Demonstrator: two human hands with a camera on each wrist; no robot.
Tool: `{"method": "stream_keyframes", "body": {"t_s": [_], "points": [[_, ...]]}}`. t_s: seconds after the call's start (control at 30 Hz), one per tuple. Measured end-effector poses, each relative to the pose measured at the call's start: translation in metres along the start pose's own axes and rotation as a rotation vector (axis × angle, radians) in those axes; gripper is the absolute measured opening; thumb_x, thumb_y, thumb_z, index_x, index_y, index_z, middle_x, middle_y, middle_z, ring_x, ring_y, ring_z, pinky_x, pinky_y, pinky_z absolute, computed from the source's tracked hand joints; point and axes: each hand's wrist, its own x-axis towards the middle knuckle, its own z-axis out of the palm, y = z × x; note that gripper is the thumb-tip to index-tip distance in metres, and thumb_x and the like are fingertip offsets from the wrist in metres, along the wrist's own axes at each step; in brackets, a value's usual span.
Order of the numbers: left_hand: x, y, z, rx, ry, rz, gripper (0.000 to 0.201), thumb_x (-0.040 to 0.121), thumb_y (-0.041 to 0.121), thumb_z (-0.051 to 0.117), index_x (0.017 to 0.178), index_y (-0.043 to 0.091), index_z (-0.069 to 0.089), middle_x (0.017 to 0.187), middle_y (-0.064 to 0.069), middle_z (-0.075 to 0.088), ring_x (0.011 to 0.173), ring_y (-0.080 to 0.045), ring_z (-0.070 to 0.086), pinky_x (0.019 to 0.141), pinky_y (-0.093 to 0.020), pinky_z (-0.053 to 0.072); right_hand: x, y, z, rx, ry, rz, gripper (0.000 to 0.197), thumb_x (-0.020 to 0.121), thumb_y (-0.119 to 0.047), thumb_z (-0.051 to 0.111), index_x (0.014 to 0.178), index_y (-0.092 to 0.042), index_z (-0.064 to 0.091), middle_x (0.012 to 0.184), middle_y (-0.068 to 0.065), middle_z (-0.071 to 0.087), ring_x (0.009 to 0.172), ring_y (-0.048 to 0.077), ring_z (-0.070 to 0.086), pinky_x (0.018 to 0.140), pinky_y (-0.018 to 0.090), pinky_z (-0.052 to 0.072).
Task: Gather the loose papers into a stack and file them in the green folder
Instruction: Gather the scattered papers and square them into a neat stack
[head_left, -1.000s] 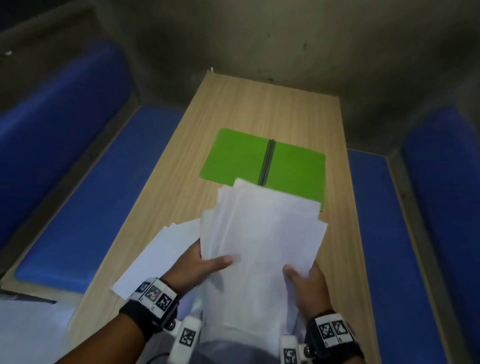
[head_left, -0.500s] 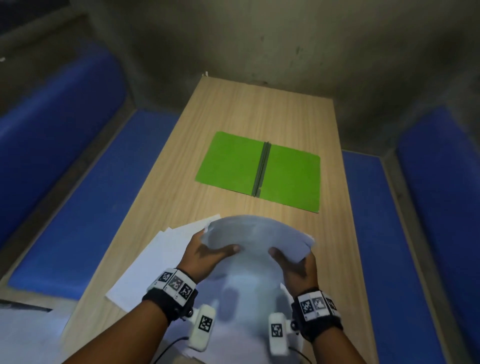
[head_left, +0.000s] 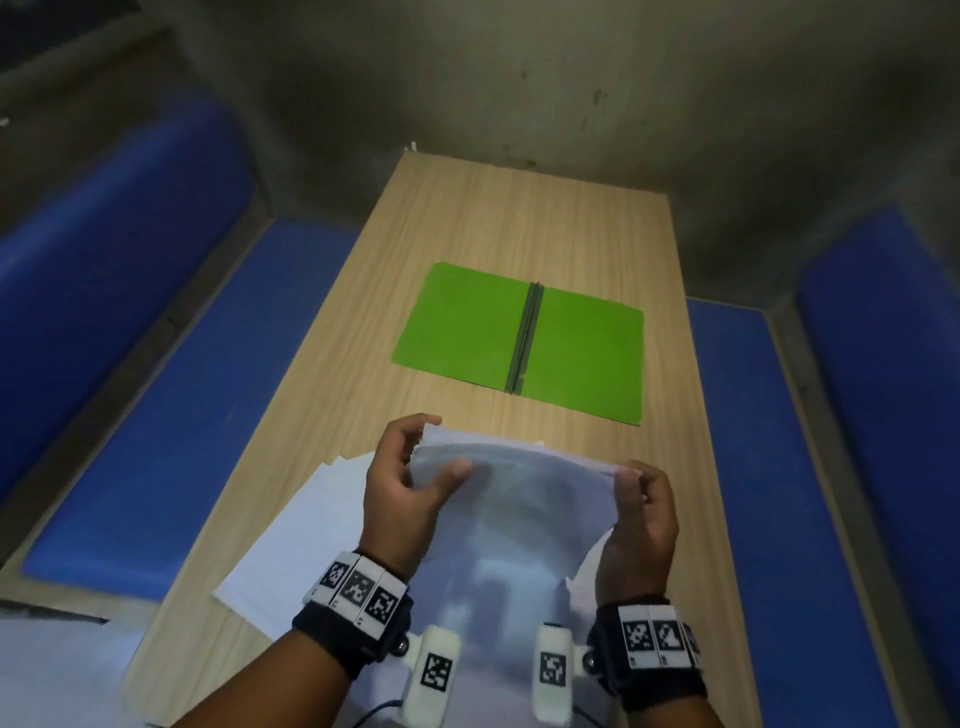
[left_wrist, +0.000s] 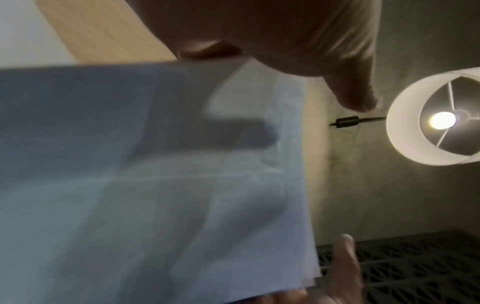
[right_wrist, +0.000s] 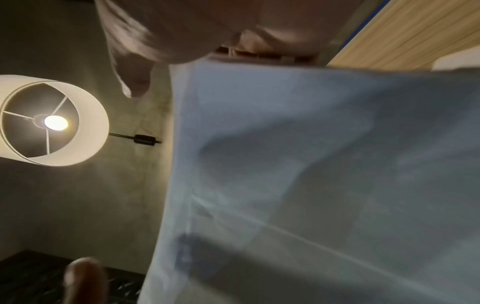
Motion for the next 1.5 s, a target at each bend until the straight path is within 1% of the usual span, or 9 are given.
{"method": "stream_keyframes", "body": {"t_s": [0.1,0.3,0.47,0.6,0.77,1.07,1.3,1.4,1.5], "points": [[0.002,0.012,0.017,0.083,0.188,-0.056,0.029,0.079,0.045,0.075,0.096,0.025,0.062,0.096,0.010,0.063,0.094,0.000,0.056,0.075,-0.003,0.040,-0.001,-0.001,0.015,-0.074,0.091,0.011,0.056,0.066,-0.067,0.068,0.079,-0.014,0.056,0.073,0.005,0.056,0.067,0.017,0.053,0.063,0.032,0.046],[0.001,-0.001,0.016,0.127,0.183,-0.109,0.021,0.095,0.032,0.063,0.080,0.018,0.064,0.080,0.010,0.068,0.077,0.005,0.057,0.074,-0.024,0.040,-0.005,0.009,0.013,-0.178,0.130,-0.006,0.057,0.069,-0.076,0.055,0.079,-0.020,0.060,0.071,-0.001,0.058,0.066,0.016,0.054,0.064,0.035,0.049],[-0.003,-0.020,0.002,0.107,0.041,-0.062,0.044,0.068,0.054,0.071,0.101,0.026,0.064,0.100,0.013,0.068,0.100,-0.007,0.061,0.087,-0.022,0.046,-0.007,0.013,0.008,-0.119,0.027,0.039,0.066,0.061,-0.079,0.061,0.084,-0.018,0.060,0.074,-0.004,0.060,0.068,0.010,0.057,0.064,0.026,0.049],[-0.005,-0.045,-0.010,0.014,-0.129,-0.252,0.067,0.054,0.030,0.094,0.112,0.018,0.063,0.104,-0.006,0.075,0.096,-0.021,0.072,0.078,-0.034,0.057,-0.011,0.038,-0.006,-0.110,-0.057,0.194,0.090,0.050,-0.059,0.084,0.113,0.000,0.061,0.110,0.016,0.068,0.105,0.031,0.065,0.092,0.046,0.053],[-0.002,-0.037,-0.007,0.064,-0.220,-0.331,0.039,0.063,0.012,0.093,0.097,0.014,0.076,0.088,0.003,0.081,0.083,-0.010,0.076,0.066,-0.021,0.056,-0.006,0.033,-0.012,-0.160,-0.137,0.219,0.033,0.061,-0.012,0.088,0.090,-0.013,0.071,0.087,-0.001,0.077,0.084,0.017,0.072,0.068,0.024,0.056],[-0.004,-0.047,-0.003,0.101,-0.252,-0.367,0.036,0.062,0.009,0.093,0.090,0.025,0.077,0.090,0.006,0.081,0.085,-0.011,0.076,0.071,-0.027,0.058,-0.008,0.048,-0.017,-0.243,-0.174,0.317,0.073,0.036,-0.057,0.088,0.094,-0.017,0.071,0.092,-0.008,0.076,0.085,0.012,0.071,0.066,0.015,0.055],[-0.002,-0.047,-0.029,0.171,-0.389,-0.393,0.032,0.072,0.014,0.088,0.101,0.016,0.074,0.086,0.003,0.079,0.079,-0.011,0.074,0.067,-0.028,0.058,0.018,0.019,0.000,-0.189,-0.176,0.364,0.029,0.063,0.000,0.083,0.090,-0.005,0.072,0.088,0.009,0.076,0.083,0.030,0.071,0.073,0.044,0.059],[-0.008,-0.057,-0.041,0.341,-0.361,-0.475,0.021,0.076,0.030,0.086,0.087,0.014,0.078,0.078,0.002,0.080,0.072,-0.010,0.076,0.066,-0.029,0.059,0.021,0.030,0.005,-0.179,-0.242,0.451,0.037,0.064,-0.014,0.086,0.097,-0.006,0.071,0.092,0.006,0.076,0.085,0.028,0.072,0.073,0.038,0.058],[-0.012,-0.064,-0.058,0.412,-0.297,-0.494,0.030,0.078,0.030,0.084,0.065,0.007,0.069,0.057,-0.004,0.068,0.052,-0.008,0.061,0.055,-0.023,0.047,0.021,0.062,-0.004,-0.443,-0.208,0.531,0.063,0.055,-0.054,0.083,0.098,-0.011,0.064,0.094,0.003,0.071,0.082,0.023,0.066,0.073,0.036,0.055]]}}
